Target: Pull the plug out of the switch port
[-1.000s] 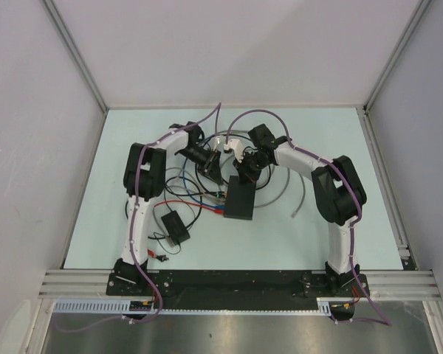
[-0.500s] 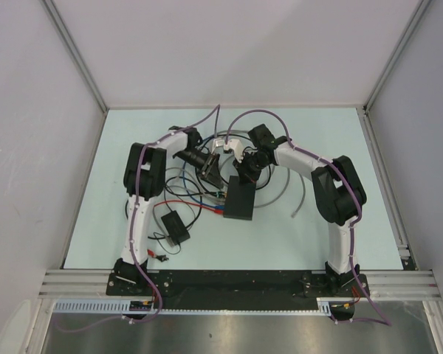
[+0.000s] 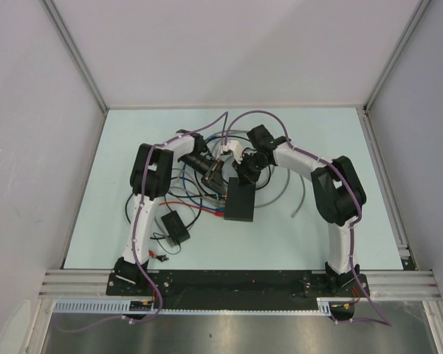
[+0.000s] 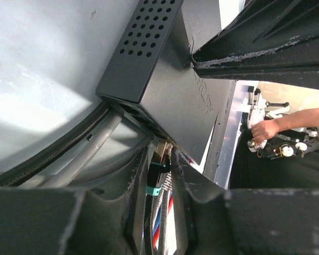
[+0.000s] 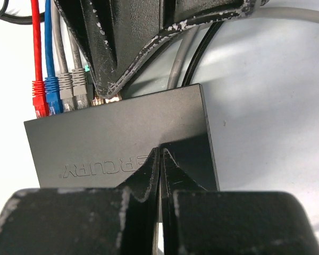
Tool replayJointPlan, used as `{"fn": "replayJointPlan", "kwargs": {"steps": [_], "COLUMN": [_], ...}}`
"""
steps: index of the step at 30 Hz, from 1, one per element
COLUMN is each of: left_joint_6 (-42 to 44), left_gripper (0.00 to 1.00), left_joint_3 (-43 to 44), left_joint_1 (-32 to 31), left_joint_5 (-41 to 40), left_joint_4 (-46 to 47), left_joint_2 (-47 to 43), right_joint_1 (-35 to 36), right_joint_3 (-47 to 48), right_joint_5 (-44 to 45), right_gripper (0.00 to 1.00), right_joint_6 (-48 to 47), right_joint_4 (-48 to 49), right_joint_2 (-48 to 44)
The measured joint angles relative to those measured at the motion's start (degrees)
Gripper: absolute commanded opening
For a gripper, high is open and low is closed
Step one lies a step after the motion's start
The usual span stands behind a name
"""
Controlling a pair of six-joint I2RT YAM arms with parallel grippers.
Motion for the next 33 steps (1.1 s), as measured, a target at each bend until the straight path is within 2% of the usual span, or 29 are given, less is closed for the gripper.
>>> {"fn": "replayJointPlan", "kwargs": {"steps": [4, 10, 15, 22, 33], "left_joint_6": [-0.2, -1.7, -1.7, 3.9, 4.5], "left_gripper": [0.12, 0.01, 0.00, 0.00, 0.00], "left_joint_3": [0.1, 0.7, 1.2, 3.1, 7.1], "left_joint_1": [0.0, 0.0, 0.4, 0.5, 0.6], "left_joint_5": [0.1, -0.6, -1.2, -2.8, -3.3], "left_joint_4": [-0.2, -0.3, -0.8, -4.4, -6.6], "left_joint_2": [0.2, 0.2, 0.2, 1.0, 2.7], "right_joint_1": [0.1, 0.1, 0.1, 0.1, 0.1], "right_joint_3": [0.0, 0.0, 0.0, 0.0, 0.0], "right_joint_5": [0.0, 0.0, 0.0, 0.0, 0.0], "right_gripper": [0.00, 0.00, 0.00, 0.00, 0.00], "right_joint_6": [0.0, 0.0, 0.0, 0.0, 0.0], "right_joint_4": [-0.2, -0.2, -0.1, -0.2, -0.2], "right_joint_2": [0.0, 0.0, 0.0, 0.0, 0.0]}}
